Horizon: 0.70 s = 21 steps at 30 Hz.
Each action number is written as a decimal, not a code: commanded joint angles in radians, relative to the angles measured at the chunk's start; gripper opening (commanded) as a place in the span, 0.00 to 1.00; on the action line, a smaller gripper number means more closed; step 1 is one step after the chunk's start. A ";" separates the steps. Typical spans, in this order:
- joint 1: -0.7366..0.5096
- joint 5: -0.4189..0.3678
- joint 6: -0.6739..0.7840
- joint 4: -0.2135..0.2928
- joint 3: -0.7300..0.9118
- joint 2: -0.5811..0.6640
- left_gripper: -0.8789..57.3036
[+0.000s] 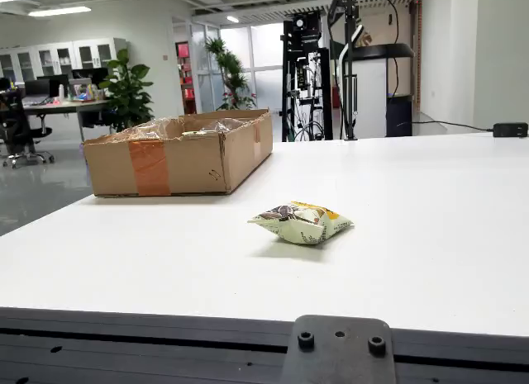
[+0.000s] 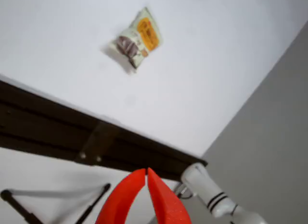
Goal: Grasp a snack and put it in the bin.
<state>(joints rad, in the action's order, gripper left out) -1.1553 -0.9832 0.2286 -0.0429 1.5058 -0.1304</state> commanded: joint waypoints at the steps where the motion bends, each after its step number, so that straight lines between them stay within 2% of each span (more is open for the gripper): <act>1: 0.004 0.002 -0.004 0.000 -0.001 0.000 0.02; 17: 0.012 0.008 -0.010 0.000 -0.001 0.000 0.02; 21: 0.018 0.015 0.029 0.000 -0.001 0.000 0.06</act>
<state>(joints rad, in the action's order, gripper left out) -1.1416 -0.9741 0.2269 -0.0429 1.5048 -0.1304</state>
